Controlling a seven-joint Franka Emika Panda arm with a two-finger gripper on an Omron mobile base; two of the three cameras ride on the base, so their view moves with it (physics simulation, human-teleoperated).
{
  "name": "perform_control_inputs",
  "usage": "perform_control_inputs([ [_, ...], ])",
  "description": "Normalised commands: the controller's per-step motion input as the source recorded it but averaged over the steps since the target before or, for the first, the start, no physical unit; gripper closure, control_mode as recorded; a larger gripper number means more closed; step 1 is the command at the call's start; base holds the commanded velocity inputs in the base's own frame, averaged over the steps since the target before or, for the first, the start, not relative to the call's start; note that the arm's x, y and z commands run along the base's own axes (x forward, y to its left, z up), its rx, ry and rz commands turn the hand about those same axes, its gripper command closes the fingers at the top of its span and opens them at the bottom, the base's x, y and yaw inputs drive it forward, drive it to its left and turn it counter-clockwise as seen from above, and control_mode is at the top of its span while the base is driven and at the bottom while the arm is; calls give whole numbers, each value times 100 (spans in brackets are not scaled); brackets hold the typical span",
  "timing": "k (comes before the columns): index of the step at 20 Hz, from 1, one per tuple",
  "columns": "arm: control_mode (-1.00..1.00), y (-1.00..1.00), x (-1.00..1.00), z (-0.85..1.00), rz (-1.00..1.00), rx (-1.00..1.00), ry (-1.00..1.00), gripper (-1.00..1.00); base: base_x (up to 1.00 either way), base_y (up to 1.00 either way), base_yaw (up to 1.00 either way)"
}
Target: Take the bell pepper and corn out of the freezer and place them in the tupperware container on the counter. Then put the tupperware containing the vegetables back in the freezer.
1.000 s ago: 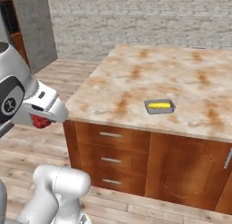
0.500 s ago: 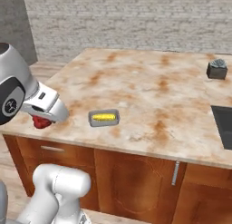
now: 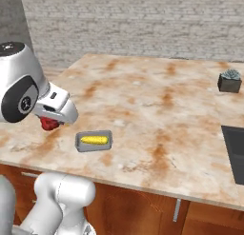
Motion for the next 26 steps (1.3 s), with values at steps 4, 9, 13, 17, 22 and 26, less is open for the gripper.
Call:
perform_control_inputs([
  [4, -100, 0, 100, -63, 28, 0, -1, 100, 0, 0, 0],
  [9, -100, 1, 80, -96, 30, -2, -2, 100, 0, 0, 0],
  [13, -100, 1, 63, -80, 27, 0, 0, 100, 0, 0, 0],
  [17, -100, 17, 64, -59, 27, 0, 0, 100, 0, 0, 0],
  [22, -100, 14, 89, -55, 18, 0, 1, 100, 0, 0, 0],
  [26, -100, 17, 73, -60, 6, 0, 5, 100, 0, 0, 0],
])
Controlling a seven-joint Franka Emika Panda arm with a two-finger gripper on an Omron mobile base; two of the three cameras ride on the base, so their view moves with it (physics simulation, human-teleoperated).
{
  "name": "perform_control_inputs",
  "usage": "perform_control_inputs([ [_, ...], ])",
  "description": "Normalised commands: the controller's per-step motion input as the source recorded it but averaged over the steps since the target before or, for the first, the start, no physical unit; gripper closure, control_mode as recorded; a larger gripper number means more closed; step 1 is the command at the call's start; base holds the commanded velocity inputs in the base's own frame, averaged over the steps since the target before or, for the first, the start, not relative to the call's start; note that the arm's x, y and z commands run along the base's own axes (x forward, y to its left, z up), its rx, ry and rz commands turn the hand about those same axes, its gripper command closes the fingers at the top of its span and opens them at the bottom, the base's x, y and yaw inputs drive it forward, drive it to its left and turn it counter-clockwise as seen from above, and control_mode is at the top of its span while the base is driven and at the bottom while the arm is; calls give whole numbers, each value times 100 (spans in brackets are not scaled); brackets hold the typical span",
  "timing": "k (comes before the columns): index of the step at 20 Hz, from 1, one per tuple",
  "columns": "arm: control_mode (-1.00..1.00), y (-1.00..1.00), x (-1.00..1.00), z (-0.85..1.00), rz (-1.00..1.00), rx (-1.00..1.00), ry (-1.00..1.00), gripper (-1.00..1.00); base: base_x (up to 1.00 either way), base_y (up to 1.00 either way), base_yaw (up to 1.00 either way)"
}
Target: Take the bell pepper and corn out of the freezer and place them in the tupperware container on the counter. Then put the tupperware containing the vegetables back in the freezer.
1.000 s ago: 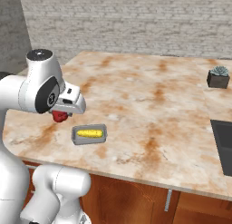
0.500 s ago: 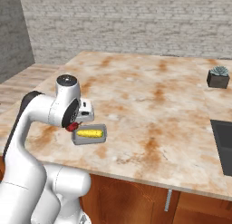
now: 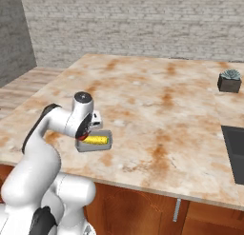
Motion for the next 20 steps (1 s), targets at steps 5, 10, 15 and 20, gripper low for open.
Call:
perform_control_inputs([
  [5, -100, 19, 57, -50, 2, 0, 2, 100, 0, 0, 0],
  [10, -100, 0, 37, -43, 0, -2, 0, 100, 0, 0, 0],
  [15, -100, 1, 31, -35, 0, -2, 0, 100, 0, 0, 0],
  [20, -100, 12, 30, -22, 0, 0, -1, 100, 0, 0, 0],
])
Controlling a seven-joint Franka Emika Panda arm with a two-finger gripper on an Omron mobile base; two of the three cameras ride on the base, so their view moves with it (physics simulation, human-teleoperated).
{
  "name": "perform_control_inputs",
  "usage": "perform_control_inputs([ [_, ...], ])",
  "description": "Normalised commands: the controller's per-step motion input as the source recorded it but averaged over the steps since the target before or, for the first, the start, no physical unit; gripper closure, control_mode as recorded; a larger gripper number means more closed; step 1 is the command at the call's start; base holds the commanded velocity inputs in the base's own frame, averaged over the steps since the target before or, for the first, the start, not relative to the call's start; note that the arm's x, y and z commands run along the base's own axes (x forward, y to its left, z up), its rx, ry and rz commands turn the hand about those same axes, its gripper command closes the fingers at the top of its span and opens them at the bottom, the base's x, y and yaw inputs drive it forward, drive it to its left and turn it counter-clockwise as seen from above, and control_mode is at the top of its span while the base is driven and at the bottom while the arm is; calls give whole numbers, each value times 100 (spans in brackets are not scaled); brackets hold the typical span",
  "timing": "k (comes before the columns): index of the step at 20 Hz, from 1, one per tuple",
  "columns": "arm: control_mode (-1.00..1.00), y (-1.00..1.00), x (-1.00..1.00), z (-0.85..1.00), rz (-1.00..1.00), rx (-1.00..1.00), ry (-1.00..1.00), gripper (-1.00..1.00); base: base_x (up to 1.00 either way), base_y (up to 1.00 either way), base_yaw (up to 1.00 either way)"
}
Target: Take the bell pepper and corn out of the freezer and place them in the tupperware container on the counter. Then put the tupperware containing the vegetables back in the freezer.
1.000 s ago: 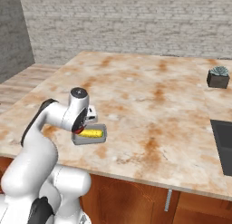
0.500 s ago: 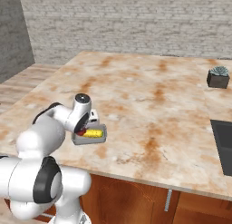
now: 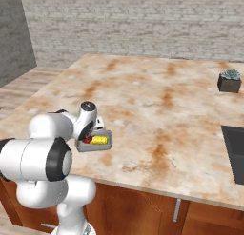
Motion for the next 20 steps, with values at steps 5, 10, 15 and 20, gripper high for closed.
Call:
perform_control_inputs([
  [5, -100, 20, 19, -36, 0, -1, 0, 100, 0, 0, 0],
  [10, -100, 21, 0, -34, 0, -3, 0, -100, 0, 0, 0],
  [15, -100, 0, -42, -2, 0, 0, -2, -100, 0, 0, 0],
  [20, -100, 0, -20, 36, -2, 0, -2, -100, 0, 0, 0],
])
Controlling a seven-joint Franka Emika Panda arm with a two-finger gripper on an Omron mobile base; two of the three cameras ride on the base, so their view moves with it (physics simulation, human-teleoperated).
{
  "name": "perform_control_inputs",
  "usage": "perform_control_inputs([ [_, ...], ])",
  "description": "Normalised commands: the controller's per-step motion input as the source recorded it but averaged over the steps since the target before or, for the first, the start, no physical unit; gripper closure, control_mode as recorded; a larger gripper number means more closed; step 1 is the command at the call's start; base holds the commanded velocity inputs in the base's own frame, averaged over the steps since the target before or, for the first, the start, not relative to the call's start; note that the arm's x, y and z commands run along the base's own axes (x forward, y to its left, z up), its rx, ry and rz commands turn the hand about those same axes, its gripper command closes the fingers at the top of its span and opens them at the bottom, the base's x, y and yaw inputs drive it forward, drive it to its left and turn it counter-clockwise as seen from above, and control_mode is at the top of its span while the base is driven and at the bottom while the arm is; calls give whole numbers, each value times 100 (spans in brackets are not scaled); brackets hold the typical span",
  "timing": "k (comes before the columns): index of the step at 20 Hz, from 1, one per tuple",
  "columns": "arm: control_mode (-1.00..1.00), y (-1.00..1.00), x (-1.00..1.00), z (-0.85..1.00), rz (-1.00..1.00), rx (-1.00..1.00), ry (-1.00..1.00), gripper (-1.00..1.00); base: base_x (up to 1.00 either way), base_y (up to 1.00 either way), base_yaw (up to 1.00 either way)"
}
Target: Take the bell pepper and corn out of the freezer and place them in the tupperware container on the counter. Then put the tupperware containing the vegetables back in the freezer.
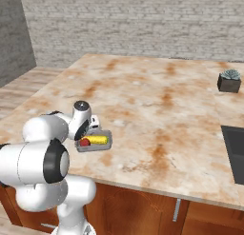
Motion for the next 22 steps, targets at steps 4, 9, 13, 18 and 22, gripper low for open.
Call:
perform_control_inputs([
  [4, -100, -51, 0, 85, -7, 3, -2, -100, 0, 0, 0],
  [9, -100, -84, 12, 21, -7, 4, 7, -100, 0, 0, 0],
  [13, -100, -72, 40, -16, -2, 3, 9, -100, 0, 0, 0],
  [18, -100, -53, 13, -43, 0, 2, 5, -100, 0, 0, 0],
  [22, -100, -11, 11, -39, 0, 0, 5, -100, 0, 0, 0],
])
